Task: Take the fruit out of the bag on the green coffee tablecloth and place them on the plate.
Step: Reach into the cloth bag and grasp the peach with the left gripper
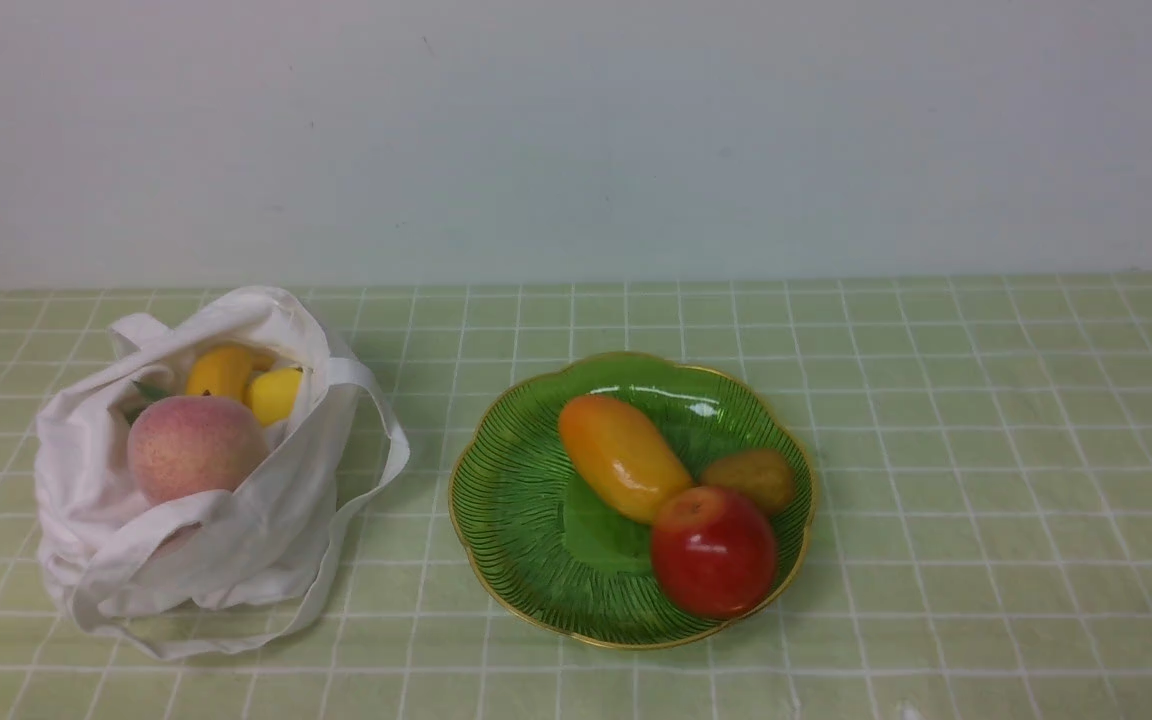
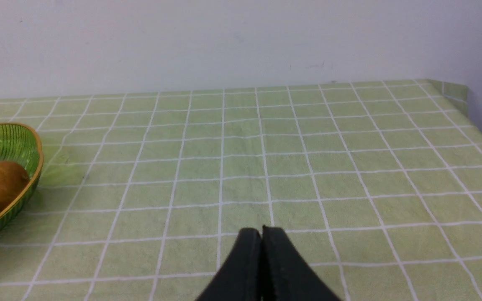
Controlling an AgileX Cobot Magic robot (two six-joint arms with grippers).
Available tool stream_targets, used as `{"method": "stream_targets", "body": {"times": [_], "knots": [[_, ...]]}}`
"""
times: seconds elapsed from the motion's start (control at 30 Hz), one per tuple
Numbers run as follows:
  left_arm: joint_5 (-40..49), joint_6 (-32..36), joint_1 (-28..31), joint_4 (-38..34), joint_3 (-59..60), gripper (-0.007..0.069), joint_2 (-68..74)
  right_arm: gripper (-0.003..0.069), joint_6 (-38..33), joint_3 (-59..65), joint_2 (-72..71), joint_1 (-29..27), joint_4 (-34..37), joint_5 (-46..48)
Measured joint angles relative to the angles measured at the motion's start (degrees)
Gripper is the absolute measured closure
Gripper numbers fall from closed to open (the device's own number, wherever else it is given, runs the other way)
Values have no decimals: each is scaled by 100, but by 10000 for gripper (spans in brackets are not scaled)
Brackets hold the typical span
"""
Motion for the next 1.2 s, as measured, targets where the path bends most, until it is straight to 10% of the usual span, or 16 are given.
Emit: {"method": "stream_targets", "body": {"times": [0.93,1.2], "knots": [[-113,10,0,-42,6,632,0,673,0,0,0,0,0,0],[-1094,-264,0,-1949,17,632,0,673,0,0,0,0,0,0]]}}
